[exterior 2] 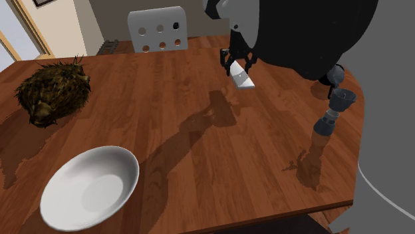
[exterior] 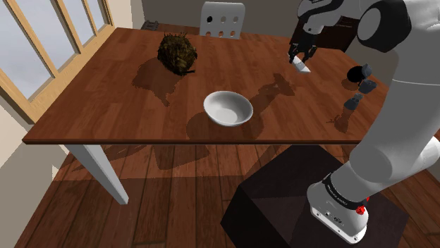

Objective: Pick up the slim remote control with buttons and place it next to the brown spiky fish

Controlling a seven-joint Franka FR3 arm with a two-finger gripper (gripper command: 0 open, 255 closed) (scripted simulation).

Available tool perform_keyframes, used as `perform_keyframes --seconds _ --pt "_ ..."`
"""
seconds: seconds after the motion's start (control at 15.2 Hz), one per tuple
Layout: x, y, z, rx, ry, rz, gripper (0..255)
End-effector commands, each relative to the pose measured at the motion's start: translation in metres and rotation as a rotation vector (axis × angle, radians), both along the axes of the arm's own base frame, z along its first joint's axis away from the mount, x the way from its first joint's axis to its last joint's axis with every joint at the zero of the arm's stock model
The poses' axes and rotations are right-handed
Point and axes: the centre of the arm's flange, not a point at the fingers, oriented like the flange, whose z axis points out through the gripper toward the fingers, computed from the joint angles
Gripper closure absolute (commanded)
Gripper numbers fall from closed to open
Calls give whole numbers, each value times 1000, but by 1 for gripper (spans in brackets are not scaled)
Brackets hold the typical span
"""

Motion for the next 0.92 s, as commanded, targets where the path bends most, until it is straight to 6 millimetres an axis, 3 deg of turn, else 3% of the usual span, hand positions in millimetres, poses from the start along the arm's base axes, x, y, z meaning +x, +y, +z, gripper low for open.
perform_keyframes --seconds 0.0,0.86 --pt "0 0 11 0 0 0 255" --pt "0 0 80 0 0 0 255"
